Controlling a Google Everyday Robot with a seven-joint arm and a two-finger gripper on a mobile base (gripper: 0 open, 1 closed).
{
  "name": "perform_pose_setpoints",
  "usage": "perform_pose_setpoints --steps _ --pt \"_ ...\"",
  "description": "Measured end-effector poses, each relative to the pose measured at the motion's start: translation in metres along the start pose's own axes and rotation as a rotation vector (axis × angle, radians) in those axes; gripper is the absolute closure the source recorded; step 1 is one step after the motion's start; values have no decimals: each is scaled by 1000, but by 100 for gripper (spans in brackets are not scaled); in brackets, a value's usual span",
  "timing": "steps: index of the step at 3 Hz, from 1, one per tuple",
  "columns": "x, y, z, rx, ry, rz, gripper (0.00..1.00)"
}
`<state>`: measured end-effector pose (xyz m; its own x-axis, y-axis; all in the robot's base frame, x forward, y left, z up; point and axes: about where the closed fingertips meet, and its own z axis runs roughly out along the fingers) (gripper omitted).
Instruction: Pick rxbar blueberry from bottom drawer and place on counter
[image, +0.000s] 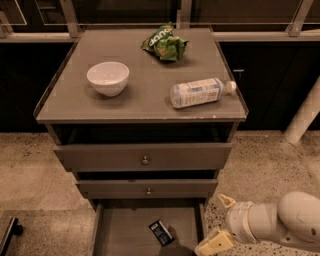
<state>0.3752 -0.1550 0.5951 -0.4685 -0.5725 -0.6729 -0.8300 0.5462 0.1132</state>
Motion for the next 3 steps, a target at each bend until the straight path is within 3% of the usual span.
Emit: perform_pose_setpoints --steps 1,2,3 --pt "13 -30 72 -17 -68 -72 0" --pt "15 -28 78 -28 -71 -67 0" --pt "22 -23 87 -15 -17 -86 0"
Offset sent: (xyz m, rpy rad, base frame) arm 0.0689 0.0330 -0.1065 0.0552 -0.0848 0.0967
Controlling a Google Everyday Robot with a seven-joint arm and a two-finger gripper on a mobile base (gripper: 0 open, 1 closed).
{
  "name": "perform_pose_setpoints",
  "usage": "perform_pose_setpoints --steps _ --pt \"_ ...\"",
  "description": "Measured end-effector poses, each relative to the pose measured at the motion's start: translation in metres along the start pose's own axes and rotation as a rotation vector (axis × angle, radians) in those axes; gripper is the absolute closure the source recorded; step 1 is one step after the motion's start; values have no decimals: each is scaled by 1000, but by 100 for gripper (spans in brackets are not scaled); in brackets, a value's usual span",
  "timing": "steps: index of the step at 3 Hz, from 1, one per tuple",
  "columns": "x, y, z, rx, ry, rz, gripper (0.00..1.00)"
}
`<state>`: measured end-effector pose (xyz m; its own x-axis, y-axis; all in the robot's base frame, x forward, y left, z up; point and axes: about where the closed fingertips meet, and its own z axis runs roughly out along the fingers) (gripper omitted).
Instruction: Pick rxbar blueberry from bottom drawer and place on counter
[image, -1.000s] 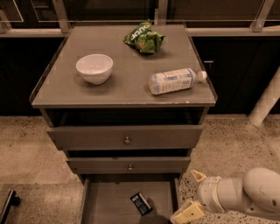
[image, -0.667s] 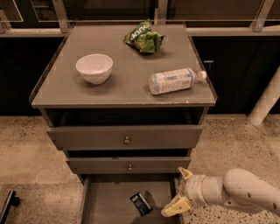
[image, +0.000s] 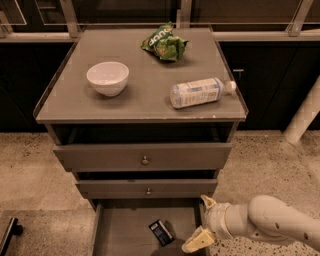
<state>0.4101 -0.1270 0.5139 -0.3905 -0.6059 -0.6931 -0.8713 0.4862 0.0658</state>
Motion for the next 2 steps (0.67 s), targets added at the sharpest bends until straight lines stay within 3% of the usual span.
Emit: perform_pose_setpoints --steps 2 --pt "22 -26 58 45 -8 -1 0"
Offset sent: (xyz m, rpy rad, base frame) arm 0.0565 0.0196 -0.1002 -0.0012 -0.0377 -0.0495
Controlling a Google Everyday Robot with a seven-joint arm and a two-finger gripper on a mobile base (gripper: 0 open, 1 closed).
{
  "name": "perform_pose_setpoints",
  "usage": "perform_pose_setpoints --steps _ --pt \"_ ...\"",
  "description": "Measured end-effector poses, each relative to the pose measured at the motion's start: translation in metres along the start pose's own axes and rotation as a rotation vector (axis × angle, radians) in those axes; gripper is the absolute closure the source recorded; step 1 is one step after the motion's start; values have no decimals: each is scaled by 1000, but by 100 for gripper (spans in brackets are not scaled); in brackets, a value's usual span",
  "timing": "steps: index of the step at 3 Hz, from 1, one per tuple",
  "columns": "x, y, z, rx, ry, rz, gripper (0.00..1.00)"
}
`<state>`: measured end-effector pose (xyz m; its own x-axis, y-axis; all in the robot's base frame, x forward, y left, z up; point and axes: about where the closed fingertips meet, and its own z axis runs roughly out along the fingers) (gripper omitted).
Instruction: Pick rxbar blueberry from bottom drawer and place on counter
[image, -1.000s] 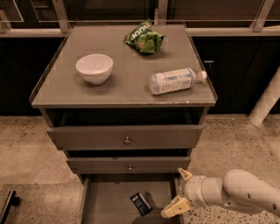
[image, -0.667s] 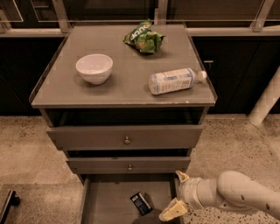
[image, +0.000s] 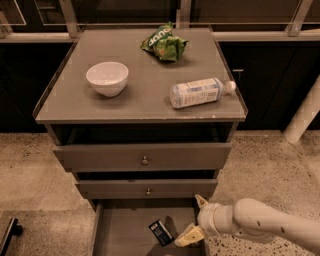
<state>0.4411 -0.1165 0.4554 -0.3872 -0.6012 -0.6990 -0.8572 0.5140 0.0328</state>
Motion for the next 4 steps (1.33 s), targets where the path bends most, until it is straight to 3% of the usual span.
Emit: perform_pose_setpoints --steps 1,3,4 --pt "8 -11 29 -4 -25 42 0" --pt "17 -9 35 -2 -30 71 0" --pt "26 -18 62 11 -81 74 0"
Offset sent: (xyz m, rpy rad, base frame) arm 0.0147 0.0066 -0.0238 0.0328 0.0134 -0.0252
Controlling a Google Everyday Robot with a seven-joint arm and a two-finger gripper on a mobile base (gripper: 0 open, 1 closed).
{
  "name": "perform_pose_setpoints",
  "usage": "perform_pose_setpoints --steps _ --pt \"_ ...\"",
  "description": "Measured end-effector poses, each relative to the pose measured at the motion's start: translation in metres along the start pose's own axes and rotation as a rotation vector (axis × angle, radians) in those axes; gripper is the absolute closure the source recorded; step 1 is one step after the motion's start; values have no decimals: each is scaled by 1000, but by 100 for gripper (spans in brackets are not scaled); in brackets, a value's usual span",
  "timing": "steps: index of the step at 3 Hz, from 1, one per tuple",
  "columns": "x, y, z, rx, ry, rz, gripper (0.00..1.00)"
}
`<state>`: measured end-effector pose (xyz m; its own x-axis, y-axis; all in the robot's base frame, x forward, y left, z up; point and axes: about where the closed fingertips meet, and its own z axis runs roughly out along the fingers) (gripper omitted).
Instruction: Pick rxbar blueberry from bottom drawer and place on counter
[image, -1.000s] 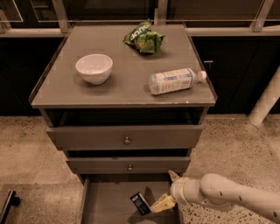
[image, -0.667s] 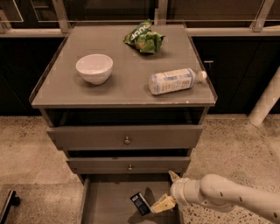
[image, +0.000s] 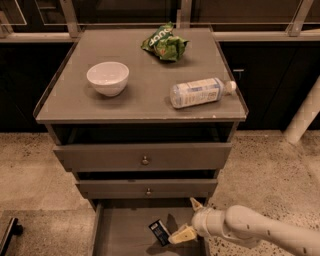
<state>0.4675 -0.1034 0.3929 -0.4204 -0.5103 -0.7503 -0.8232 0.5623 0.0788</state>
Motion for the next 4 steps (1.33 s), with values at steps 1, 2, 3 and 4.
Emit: perform_pose_setpoints --steps 1,2,3,4 --pt "12 5 53 -62 -78 13 0" --pt "38 19 121 -158 -113 54 0" --pt "38 20 123 -162 -113 55 0" --pt "52 14 138 -118 -126 36 0"
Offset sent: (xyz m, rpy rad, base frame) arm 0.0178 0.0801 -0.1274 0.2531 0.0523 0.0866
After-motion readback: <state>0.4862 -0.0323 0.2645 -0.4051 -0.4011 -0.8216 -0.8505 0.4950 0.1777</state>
